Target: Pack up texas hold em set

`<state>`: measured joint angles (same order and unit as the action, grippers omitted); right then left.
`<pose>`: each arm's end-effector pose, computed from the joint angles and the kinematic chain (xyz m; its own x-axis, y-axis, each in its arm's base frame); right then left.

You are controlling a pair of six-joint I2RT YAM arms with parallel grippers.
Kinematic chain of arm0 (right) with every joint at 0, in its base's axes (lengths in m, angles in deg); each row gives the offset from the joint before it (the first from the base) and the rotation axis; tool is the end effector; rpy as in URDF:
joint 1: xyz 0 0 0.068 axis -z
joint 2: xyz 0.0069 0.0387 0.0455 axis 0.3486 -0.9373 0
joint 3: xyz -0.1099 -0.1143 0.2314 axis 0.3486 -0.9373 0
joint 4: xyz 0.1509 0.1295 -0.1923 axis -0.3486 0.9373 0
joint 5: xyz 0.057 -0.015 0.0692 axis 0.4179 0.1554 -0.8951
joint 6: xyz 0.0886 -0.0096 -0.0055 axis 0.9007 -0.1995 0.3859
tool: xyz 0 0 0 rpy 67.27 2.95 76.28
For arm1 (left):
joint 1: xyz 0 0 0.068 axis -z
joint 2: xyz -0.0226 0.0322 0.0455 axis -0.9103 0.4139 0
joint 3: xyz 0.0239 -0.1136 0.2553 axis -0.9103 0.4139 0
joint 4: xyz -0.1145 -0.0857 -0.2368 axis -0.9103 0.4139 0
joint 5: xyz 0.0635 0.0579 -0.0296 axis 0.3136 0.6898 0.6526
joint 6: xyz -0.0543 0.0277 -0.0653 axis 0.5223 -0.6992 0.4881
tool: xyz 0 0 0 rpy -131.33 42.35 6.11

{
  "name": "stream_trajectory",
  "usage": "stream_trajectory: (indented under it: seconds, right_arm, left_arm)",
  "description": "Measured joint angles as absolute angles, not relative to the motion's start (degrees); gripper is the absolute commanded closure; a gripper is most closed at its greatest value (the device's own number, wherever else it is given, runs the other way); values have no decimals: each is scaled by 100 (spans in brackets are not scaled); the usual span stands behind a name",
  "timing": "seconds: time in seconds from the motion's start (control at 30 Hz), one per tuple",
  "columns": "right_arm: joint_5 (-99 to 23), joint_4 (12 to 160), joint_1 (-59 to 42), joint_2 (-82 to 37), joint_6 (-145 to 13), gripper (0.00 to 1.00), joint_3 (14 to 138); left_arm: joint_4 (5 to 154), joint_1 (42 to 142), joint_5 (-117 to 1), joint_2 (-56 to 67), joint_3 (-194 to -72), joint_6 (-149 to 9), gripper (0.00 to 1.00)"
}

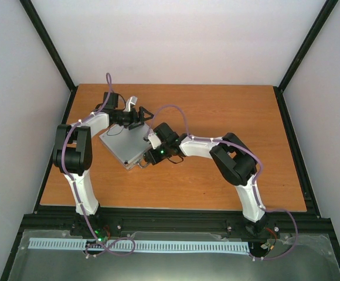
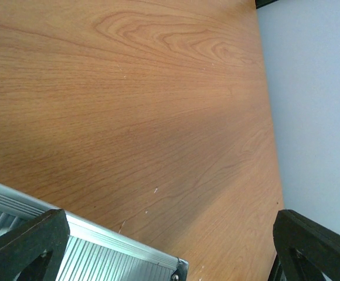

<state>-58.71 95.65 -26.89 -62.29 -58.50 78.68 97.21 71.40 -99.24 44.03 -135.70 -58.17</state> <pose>0.2967 0.3775 0.1012 -0.7312 -0.4727 -0.4918 -0.6822 0.5148 0.5192 0.4346 -0.1052 0.1408 -0.9440 -0.1583 -0.2895 0.1453 0.5883 -0.7955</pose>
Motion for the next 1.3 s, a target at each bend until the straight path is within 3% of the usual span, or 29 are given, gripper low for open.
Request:
stream_trajectory:
  seconds: [0.67,0.7,0.73,0.83,0.87,1.07,1.3]
  right_arm:
    - [-4846,9606,-2817,-6408,-5857,97,8095]
    - [-4673,9772,-2804,-6327,-5916,94,8108]
    - [-4529,9943,-2778,-6224,-5977,77,8113]
    - [-4159,10408,-2719,-5792,-6106,10,8110]
    - [-4059,10524,-2702,-5617,-6143,1,8113]
    - [-3364,11256,-2660,-4509,-6333,0,8364]
    - [-2828,12113,-2144,-4154,-6327,0,8607]
  left_arm:
    - [9417,7153,-9740,4482,-13674,-5887,0]
    - [9511,7159,-9714,4471,-13764,-5883,0]
    - [9605,7166,-9686,4462,-13838,-5881,0]
    - [9959,7192,-9489,4462,-14083,-5854,0]
    - [10119,7207,-9375,4473,-14206,-5857,0]
    - [11546,7201,-8353,4488,-15012,-5964,0]
    - [12715,7177,-7209,4138,-16221,-6084,0]
